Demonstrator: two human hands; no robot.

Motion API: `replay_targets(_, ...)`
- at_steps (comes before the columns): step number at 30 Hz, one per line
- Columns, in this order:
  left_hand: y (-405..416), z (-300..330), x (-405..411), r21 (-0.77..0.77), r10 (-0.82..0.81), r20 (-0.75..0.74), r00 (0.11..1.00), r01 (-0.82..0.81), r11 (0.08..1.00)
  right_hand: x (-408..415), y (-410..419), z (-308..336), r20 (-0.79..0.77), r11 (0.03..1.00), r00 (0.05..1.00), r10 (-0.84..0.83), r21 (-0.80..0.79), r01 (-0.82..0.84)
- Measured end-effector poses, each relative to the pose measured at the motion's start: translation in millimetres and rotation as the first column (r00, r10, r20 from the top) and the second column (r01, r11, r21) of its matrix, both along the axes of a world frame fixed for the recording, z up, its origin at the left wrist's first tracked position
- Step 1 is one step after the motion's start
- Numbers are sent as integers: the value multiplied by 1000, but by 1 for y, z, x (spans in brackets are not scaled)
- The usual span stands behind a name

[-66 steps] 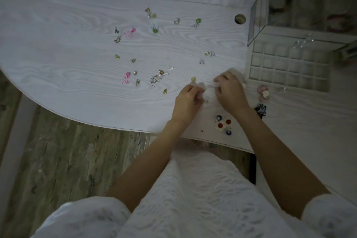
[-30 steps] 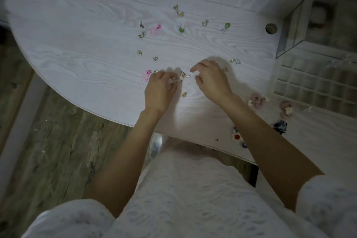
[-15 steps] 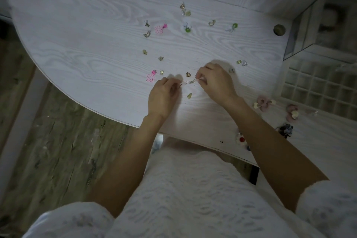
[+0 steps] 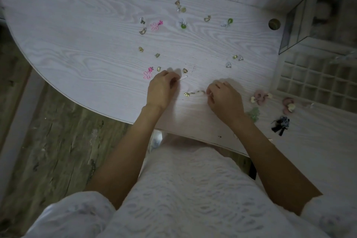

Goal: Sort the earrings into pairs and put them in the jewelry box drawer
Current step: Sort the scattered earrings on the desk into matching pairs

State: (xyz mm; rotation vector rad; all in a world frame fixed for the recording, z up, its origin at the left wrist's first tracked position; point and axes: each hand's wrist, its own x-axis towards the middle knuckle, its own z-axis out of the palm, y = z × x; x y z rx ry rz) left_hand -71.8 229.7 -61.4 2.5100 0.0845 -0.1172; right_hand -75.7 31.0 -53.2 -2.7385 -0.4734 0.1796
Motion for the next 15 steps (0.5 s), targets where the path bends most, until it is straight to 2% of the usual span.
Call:
replay_targets(6, 5, 2, -31, 16, 82, -23, 996, -82, 997, -37, -13, 3, -58, 993, 993, -102, -73, 97)
replay_targets(8, 2, 3, -45, -9, 115, -28, 993, -116, 993, -42, -12, 3, -39, 993, 992, -120, -23, 120)
replay_targets(11, -3, 3, -66, -78, 152, -42, 987, -155, 985, -42, -8, -2, -55, 997, 998, -39, 71, 43)
replay_targets(15, -21, 0, -85, -150, 110, -44, 993, -115, 982, -49, -9, -4, -90, 989, 995, -41, 135, 53)
